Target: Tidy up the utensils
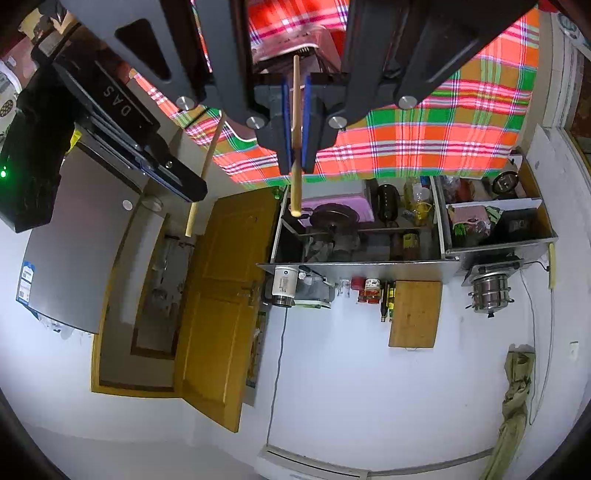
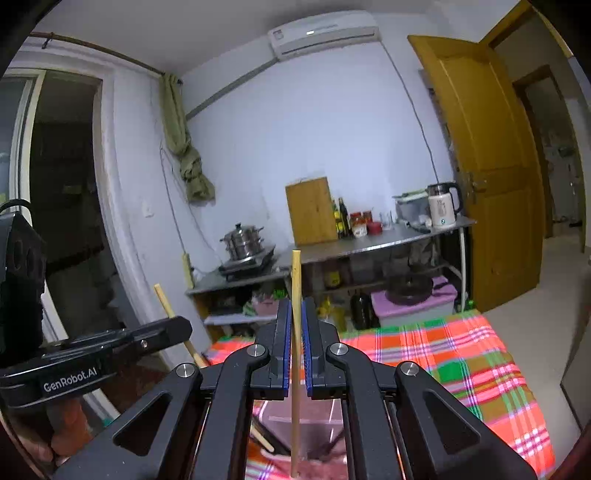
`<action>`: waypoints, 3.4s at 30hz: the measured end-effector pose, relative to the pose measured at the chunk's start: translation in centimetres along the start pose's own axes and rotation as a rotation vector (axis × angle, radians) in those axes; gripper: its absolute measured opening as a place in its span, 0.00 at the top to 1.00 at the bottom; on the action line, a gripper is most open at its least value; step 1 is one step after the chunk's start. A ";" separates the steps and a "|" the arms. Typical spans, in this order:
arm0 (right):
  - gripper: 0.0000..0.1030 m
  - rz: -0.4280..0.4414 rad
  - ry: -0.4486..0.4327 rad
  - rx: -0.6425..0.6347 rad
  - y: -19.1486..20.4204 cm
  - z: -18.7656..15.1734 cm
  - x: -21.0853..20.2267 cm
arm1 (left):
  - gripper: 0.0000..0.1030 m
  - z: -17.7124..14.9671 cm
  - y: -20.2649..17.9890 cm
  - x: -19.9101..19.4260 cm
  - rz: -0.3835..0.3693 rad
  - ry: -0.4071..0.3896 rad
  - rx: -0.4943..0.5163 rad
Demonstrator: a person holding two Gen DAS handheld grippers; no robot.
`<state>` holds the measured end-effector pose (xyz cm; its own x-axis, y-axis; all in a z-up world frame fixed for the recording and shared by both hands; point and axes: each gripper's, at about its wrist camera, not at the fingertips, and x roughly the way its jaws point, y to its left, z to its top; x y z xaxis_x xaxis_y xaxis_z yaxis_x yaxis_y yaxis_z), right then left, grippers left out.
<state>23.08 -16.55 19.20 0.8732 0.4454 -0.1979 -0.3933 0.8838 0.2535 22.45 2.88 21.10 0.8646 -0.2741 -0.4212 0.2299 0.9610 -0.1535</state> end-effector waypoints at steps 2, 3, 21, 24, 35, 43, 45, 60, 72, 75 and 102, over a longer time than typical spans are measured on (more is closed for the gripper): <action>0.95 -0.007 -0.013 -0.006 0.1 -0.3 0.7 | 0.94 -0.2 0.2 0.7 -0.007 0.001 0.000; 0.95 -0.011 -0.015 -0.008 0.1 -0.5 1.0 | 0.94 -0.4 0.2 1.1 -0.007 0.004 0.002; 0.95 -0.042 -0.051 -0.072 1.2 -2.5 2.0 | 0.95 -2.5 0.9 4.0 -0.023 0.045 -0.014; 0.95 -0.053 -0.020 -0.073 1.0 -3.9 2.5 | 0.94 -3.1 1.1 4.2 -0.023 0.060 -0.013; 0.95 -0.079 0.047 -0.103 1.1 -5.9 -0.3 | 0.94 -5.4 1.5 4.0 -0.017 0.121 -0.040; 0.92 -0.073 0.113 -0.143 1.3 -5.6 -0.7 | 0.70 -5.8 1.2 2.8 -0.016 0.103 -0.046; 0.90 -0.064 0.116 -0.144 1.3 -5.4 -0.8 | 0.70 -5.7 1.2 2.5 -0.014 0.097 -0.049; 0.88 -0.036 0.113 -0.112 1.0 -6.8 -5.8 | 0.70 -8.7 0.7 -2.3 0.005 0.051 -0.041; 0.85 -0.060 0.191 -0.089 0.7 -10.5 -11.2 | 0.63 -14.8 -1.4 -5.7 0.020 0.079 -0.047; 0.83 -0.057 0.199 -0.081 0.7 -11.4 -12.7 | 0.59 -16.1 -2.3 -6.4 0.044 0.085 -0.031; 0.76 -0.110 0.289 -0.134 1.5 -18.5 -14.3 | 0.54 -23.3 -4.1 -7.6 0.108 0.098 0.013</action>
<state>4.68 -18.98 4.90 0.8025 0.3519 -0.4818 -0.3525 0.9312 0.0929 4.49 0.17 4.06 0.8371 -0.1702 -0.5200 0.1438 0.9854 -0.0910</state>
